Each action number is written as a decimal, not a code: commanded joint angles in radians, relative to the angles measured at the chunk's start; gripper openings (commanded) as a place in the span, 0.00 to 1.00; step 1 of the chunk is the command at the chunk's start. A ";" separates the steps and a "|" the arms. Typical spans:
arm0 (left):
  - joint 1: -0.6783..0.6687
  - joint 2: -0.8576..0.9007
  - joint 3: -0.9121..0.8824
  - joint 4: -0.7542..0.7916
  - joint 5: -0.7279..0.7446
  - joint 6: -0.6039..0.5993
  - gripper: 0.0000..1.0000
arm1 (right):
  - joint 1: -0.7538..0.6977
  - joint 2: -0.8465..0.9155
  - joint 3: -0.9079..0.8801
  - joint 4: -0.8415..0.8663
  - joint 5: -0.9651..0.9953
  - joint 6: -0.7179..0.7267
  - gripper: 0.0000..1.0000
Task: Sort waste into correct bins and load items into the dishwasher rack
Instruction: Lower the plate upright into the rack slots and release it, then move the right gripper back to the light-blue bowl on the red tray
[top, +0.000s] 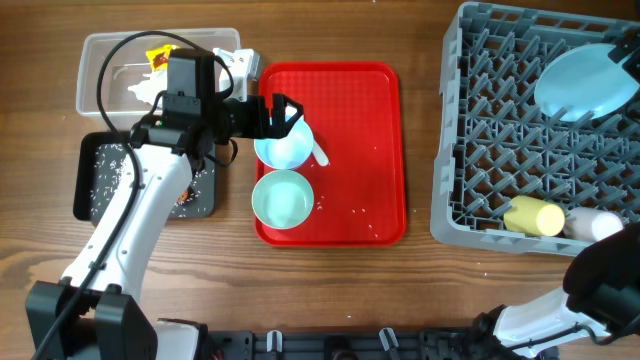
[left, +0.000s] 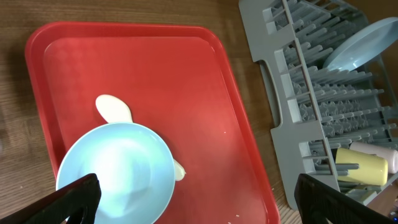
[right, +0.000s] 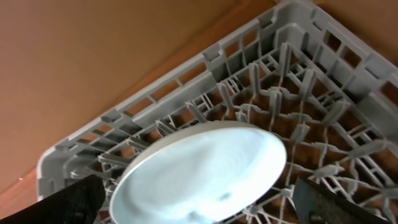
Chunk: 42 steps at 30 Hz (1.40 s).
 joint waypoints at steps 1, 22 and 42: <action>-0.003 0.008 0.003 0.003 -0.009 0.005 1.00 | 0.002 0.004 0.006 0.016 -0.031 0.030 1.00; -0.003 0.008 0.003 0.003 -0.010 0.005 1.00 | 0.208 -0.096 0.006 -0.161 -0.130 -0.023 1.00; -0.003 0.008 0.004 0.003 -0.009 0.005 1.00 | 0.746 -0.006 -0.042 -0.261 -0.298 0.055 0.93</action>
